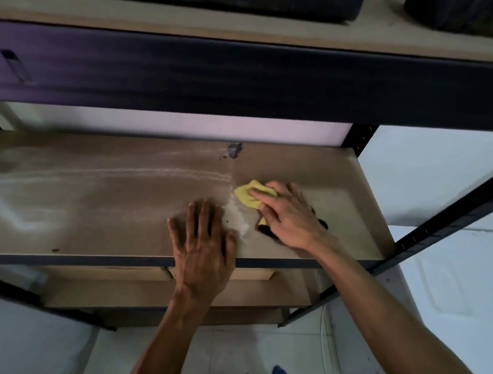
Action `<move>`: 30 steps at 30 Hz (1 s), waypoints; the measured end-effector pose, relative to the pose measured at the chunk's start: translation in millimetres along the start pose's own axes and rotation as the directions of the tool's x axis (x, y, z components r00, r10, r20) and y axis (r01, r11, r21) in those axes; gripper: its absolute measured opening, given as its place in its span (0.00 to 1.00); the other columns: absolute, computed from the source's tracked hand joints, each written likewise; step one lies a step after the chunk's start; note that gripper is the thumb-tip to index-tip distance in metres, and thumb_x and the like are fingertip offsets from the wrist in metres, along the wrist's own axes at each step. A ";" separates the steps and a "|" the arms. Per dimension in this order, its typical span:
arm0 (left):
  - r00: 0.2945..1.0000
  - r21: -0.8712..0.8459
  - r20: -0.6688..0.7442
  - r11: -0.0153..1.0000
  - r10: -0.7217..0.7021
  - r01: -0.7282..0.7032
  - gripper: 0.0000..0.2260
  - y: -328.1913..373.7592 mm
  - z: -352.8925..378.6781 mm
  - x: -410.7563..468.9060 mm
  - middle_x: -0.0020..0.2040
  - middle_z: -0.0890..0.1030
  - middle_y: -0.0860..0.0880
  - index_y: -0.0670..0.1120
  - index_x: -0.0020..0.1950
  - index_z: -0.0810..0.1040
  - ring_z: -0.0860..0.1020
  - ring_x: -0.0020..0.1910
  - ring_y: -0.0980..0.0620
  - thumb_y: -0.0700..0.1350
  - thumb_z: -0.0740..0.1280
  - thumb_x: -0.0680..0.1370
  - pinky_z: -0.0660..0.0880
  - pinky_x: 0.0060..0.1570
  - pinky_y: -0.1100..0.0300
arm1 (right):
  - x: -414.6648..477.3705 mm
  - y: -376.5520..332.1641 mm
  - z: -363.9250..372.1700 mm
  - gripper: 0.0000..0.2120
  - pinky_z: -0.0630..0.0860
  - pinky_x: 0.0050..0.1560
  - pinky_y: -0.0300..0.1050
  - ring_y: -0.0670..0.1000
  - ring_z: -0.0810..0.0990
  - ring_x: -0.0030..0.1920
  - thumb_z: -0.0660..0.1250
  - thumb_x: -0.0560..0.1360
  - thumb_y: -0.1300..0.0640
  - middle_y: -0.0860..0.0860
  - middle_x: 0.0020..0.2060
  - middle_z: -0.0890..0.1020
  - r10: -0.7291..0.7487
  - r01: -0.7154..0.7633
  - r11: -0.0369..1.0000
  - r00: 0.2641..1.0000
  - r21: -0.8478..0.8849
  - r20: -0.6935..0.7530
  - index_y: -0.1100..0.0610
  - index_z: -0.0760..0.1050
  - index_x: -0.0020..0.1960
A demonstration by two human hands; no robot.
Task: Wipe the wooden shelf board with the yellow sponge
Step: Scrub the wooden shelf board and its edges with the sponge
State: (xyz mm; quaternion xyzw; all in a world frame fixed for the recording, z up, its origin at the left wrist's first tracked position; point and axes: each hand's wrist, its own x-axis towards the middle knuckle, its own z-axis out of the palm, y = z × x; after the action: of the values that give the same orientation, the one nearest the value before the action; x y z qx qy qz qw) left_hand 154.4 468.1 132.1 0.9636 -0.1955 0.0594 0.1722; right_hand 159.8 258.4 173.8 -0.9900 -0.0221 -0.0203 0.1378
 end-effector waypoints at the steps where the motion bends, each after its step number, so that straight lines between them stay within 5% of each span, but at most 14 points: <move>1: 1.000 0.005 0.001 1.000 -0.004 0.004 0.30 -0.3 0.5 -0.3 0.82 0.55 0.46 0.49 0.80 0.60 0.48 0.81 0.44 0.61 0.44 0.81 0.46 0.75 0.30 | -0.1 14.1 -8.9 0.23 0.60 0.73 0.60 0.56 0.64 0.68 0.57 0.82 0.50 0.49 0.72 0.63 0.041 -0.042 0.999 0.998 -0.023 -0.051 0.40 0.61 0.76; 5: 1.000 0.023 0.015 1.000 -0.022 0.021 0.30 2.0 -1.9 -1.2 0.81 0.57 0.45 0.48 0.79 0.62 0.49 0.81 0.43 0.59 0.45 0.81 0.47 0.74 0.30 | 13.0 92.1 -42.0 0.23 0.63 0.67 0.60 0.65 0.64 0.68 0.61 0.78 0.53 0.57 0.71 0.64 0.435 -0.473 0.879 0.846 -0.058 -0.308 0.46 0.67 0.73; 8: 0.999 0.036 0.033 0.999 -0.021 0.020 0.29 2.8 -2.7 -0.6 0.81 0.55 0.45 0.48 0.80 0.60 0.48 0.81 0.43 0.58 0.47 0.82 0.46 0.75 0.30 | 26.6 117.8 -44.9 0.21 0.60 0.67 0.60 0.65 0.62 0.66 0.59 0.78 0.52 0.58 0.70 0.62 0.680 -0.694 0.720 0.704 0.008 -0.205 0.49 0.66 0.71; 10: 1.000 0.031 0.028 0.999 -0.013 0.012 0.29 2.8 -1.4 -0.4 0.82 0.54 0.46 0.48 0.80 0.59 0.47 0.81 0.43 0.59 0.46 0.82 0.44 0.75 0.31 | 28.3 107.3 -34.9 0.23 0.59 0.71 0.59 0.64 0.61 0.70 0.58 0.80 0.50 0.56 0.74 0.61 0.624 -0.631 0.776 0.771 -0.014 -0.128 0.46 0.62 0.75; 13: 1.000 0.030 0.019 0.999 -0.017 0.016 0.30 1.8 0.4 -0.8 0.82 0.54 0.46 0.49 0.80 0.58 0.47 0.81 0.44 0.59 0.44 0.81 0.43 0.75 0.31 | 17.4 64.0 -11.2 0.24 0.59 0.72 0.59 0.61 0.62 0.71 0.54 0.82 0.47 0.53 0.74 0.64 0.309 -0.313 0.944 0.949 -0.101 -0.059 0.39 0.56 0.78; 17: 1.000 0.039 -0.001 0.999 0.003 -0.003 0.28 0.6 -1.1 -1.4 0.81 0.58 0.44 0.47 0.80 0.61 0.51 0.81 0.43 0.58 0.50 0.82 0.47 0.74 0.29 | -1.7 33.1 -1.6 0.22 0.63 0.68 0.55 0.54 0.64 0.64 0.56 0.83 0.49 0.48 0.69 0.64 -0.026 0.024 0.999 0.998 0.032 0.063 0.40 0.61 0.76; 19: 1.000 0.036 0.005 0.999 -0.002 0.002 0.28 1.0 -1.9 -1.1 0.81 0.59 0.44 0.47 0.79 0.62 0.52 0.81 0.42 0.57 0.51 0.82 0.48 0.73 0.28 | 6.3 52.9 -12.0 0.22 0.61 0.72 0.54 0.53 0.65 0.68 0.58 0.82 0.52 0.49 0.71 0.65 -0.011 0.011 0.997 1.000 0.072 -0.002 0.43 0.65 0.75; 21: 1.000 0.041 0.016 0.999 -0.010 0.010 0.28 1.2 -1.5 -1.2 0.81 0.57 0.45 0.48 0.79 0.61 0.51 0.81 0.43 0.58 0.50 0.81 0.48 0.74 0.29 | 24.4 87.1 -25.5 0.21 0.58 0.74 0.51 0.55 0.65 0.71 0.60 0.81 0.55 0.52 0.72 0.67 0.153 -0.156 0.988 0.974 -0.010 -0.168 0.46 0.68 0.74; 25: 0.999 0.030 0.031 0.999 -0.018 0.017 0.28 -0.7 0.6 -0.6 0.82 0.52 0.47 0.49 0.81 0.57 0.47 0.81 0.45 0.58 0.49 0.82 0.44 0.75 0.30 | 52.1 133.0 -42.9 0.21 0.62 0.62 0.56 0.62 0.64 0.64 0.62 0.77 0.48 0.55 0.69 0.65 0.600 -0.606 0.795 0.775 0.037 -0.196 0.44 0.65 0.70; 27: 0.999 0.028 0.039 0.999 -0.024 0.023 0.29 -0.5 1.0 0.2 0.82 0.50 0.47 0.50 0.81 0.55 0.45 0.81 0.46 0.59 0.47 0.82 0.44 0.75 0.30 | 59.5 129.1 -35.2 0.22 0.60 0.66 0.58 0.62 0.62 0.68 0.60 0.78 0.48 0.56 0.71 0.64 0.591 -0.597 0.802 0.789 0.017 -0.166 0.44 0.64 0.72; 30: 0.999 0.038 0.047 0.999 -0.024 0.022 0.28 0.0 1.0 0.0 0.82 0.50 0.48 0.51 0.81 0.54 0.45 0.81 0.46 0.59 0.46 0.82 0.44 0.75 0.31 | 57.8 87.4 -14.3 0.25 0.56 0.75 0.58 0.58 0.63 0.74 0.60 0.80 0.50 0.50 0.76 0.63 0.358 -0.360 0.933 0.929 -0.011 -0.092 0.42 0.62 0.76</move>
State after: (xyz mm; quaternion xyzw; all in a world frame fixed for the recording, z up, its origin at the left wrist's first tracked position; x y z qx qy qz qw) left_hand 154.5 467.7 131.2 0.9700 -0.1874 0.0382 0.1501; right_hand 221.4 172.7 166.4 -0.9772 0.1657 -0.0387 0.1266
